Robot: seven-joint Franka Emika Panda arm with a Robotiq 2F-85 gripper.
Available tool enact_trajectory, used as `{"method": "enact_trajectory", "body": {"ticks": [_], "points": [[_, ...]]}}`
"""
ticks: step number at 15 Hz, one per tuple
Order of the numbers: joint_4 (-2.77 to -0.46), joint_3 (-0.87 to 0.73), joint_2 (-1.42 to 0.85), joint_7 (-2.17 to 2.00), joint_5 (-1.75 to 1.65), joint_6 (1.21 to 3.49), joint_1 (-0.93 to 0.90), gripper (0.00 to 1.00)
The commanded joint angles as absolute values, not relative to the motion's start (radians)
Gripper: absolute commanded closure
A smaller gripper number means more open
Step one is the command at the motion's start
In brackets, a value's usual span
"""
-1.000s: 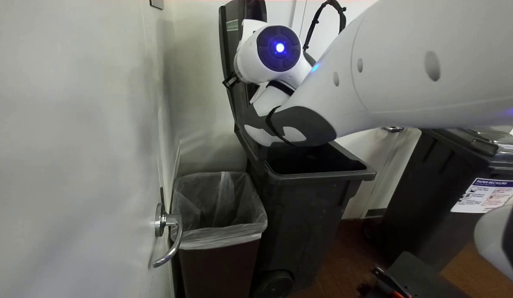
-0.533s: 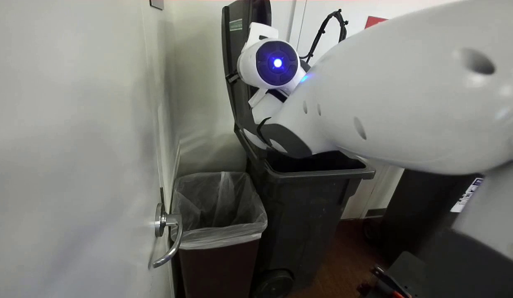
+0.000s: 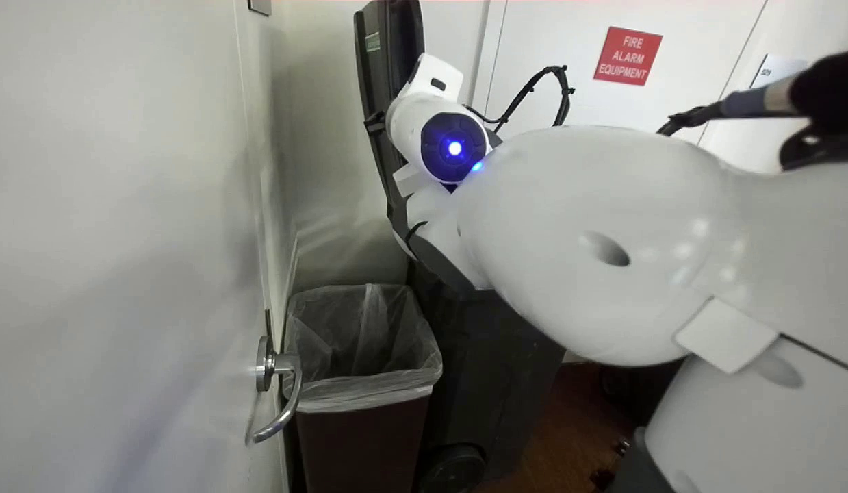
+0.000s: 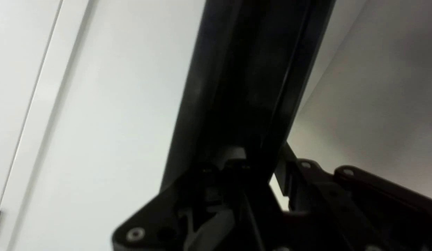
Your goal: Open the black bin on the left
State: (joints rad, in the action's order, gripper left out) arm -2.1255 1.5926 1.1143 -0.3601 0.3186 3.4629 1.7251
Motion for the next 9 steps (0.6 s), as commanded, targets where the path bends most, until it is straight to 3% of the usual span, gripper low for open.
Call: {"method": "enact_trajectory", "body": {"ticks": [1,9], "points": [[-2.032,1.627,1.165,-0.397,0.367,3.466,1.812,0.97],[-1.975,1.658,1.218,-0.455,0.465,3.466,1.829,0.99]]}}
